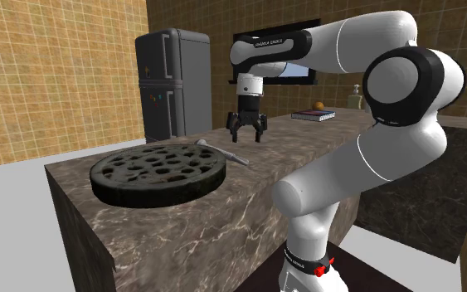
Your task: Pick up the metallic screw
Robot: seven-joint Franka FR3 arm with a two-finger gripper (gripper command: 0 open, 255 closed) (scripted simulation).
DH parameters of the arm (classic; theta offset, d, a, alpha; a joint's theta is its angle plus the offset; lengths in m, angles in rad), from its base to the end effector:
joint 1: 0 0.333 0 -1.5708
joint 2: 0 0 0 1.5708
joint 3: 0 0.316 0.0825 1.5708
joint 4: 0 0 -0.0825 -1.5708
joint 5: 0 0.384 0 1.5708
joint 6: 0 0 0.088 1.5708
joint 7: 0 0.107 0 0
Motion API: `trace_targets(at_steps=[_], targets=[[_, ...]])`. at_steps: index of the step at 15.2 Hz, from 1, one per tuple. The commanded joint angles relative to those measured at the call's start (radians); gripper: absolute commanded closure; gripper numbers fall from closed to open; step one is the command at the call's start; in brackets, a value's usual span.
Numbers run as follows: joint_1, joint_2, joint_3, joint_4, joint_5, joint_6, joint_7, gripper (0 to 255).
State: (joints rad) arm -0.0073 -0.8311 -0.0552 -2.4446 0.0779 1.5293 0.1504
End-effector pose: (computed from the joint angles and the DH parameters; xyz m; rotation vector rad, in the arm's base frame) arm 0.2879 -0.0134 0.5592 -3.0104 0.2918 0.1380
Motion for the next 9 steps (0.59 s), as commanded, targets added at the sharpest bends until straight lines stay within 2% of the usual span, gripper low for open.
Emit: trace_targets(at_steps=[1,7,9], targets=[[0.000,0.000,0.000,0.000,0.000,0.000,0.000,0],[0.131,0.070,0.102,0.028,-0.022,0.167,-0.141,0],[0.149,0.076,0.117,0.016,-0.026,0.203,-0.160,0]])
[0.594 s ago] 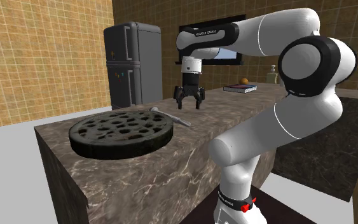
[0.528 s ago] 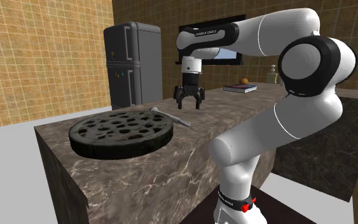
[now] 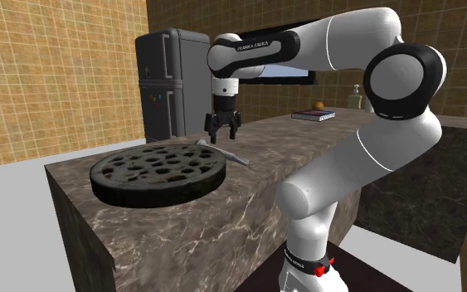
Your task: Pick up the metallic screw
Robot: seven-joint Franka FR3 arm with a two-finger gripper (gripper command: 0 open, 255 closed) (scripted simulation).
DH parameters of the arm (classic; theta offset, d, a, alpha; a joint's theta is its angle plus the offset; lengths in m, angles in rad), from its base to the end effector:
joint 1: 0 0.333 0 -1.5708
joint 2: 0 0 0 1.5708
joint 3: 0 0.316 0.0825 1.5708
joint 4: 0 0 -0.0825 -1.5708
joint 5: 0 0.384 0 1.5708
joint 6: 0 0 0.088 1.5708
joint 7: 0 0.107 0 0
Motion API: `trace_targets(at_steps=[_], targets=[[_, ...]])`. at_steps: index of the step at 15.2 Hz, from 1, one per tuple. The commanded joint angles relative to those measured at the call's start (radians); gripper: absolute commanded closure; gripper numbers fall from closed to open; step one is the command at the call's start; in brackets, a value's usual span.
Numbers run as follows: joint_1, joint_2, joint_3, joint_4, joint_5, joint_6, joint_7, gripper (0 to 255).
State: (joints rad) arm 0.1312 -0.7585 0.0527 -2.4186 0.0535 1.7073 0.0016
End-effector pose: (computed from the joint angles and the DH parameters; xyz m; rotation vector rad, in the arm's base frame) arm 0.3186 0.0681 0.5639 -3.1096 -0.2535 -0.0702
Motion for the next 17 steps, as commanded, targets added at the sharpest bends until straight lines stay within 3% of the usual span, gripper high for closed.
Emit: trace_targets(at_steps=[1,8,9,17], targets=[[0.011,0.002,0.010,-0.024,-0.001,0.038,-0.012,0],[0.017,-0.004,0.009,-0.103,-0.001,0.111,-0.010,0],[0.017,-0.006,0.007,-0.101,-0.002,0.107,-0.012,255],[0.015,-0.003,0.005,-0.093,-0.003,0.102,-0.014,255]])
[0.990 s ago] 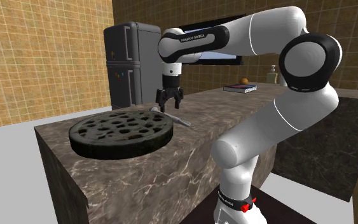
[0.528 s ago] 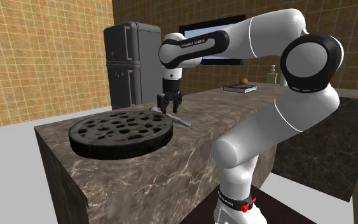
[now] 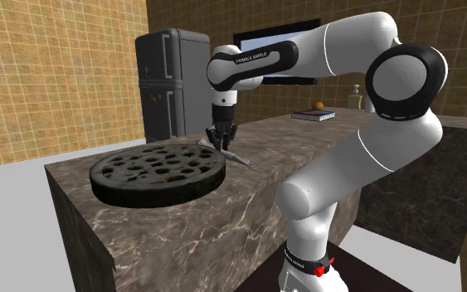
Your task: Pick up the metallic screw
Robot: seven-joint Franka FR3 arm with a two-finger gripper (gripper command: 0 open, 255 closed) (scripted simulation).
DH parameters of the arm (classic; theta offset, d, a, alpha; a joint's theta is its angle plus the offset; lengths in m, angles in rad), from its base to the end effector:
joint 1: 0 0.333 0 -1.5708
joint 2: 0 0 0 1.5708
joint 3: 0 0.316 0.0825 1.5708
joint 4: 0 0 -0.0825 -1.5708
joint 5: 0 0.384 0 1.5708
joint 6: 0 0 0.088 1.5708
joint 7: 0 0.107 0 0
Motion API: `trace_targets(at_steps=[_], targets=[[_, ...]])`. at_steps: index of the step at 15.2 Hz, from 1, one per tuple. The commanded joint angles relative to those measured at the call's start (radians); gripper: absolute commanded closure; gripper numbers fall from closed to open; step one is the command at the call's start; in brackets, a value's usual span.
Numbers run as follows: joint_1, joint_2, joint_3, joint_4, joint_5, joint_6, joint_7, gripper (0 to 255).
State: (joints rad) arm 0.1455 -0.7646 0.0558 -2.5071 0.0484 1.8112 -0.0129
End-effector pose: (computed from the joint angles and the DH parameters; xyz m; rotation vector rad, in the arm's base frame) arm 0.3207 0.0722 0.5327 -3.1111 -0.2966 -0.1048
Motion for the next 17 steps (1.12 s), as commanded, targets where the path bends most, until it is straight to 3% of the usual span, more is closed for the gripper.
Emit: trace_targets(at_steps=[1,17], targets=[[0.003,0.002,0.005,-0.015,0.004,0.007,0.005,255],[0.000,0.033,-0.001,0.210,-0.003,-0.186,0.008,255]])
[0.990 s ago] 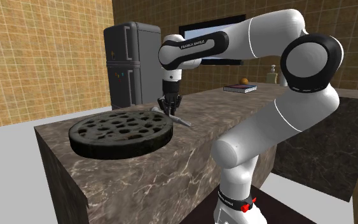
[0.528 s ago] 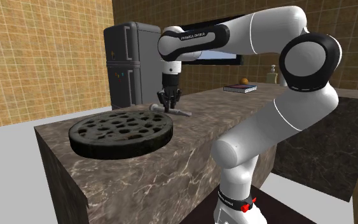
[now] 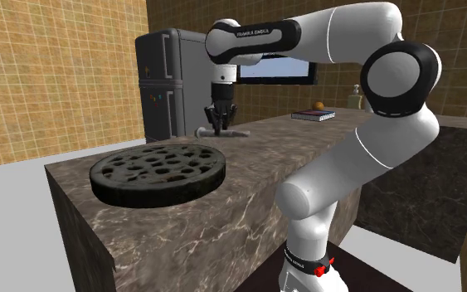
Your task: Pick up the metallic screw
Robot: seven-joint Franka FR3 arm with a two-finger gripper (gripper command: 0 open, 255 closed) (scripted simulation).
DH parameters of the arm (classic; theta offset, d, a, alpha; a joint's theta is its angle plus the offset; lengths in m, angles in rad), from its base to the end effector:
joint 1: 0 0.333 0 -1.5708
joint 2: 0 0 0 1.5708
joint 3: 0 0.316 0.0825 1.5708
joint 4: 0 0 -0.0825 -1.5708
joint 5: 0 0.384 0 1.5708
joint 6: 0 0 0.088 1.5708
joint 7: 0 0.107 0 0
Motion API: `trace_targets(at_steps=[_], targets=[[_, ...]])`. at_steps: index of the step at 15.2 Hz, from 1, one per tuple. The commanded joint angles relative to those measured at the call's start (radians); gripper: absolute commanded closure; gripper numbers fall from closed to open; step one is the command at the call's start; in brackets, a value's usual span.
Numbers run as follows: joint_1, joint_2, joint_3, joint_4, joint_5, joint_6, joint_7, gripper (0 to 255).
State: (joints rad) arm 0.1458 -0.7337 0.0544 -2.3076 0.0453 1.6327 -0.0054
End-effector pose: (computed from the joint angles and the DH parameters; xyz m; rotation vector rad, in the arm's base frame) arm 0.3199 0.0749 0.6021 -3.1120 -0.2984 -0.0892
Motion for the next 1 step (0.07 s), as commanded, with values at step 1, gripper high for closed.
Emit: trace_targets(at_steps=[1], targets=[[0.000,0.002,0.000,0.010,0.000,-0.008,0.001,255]])
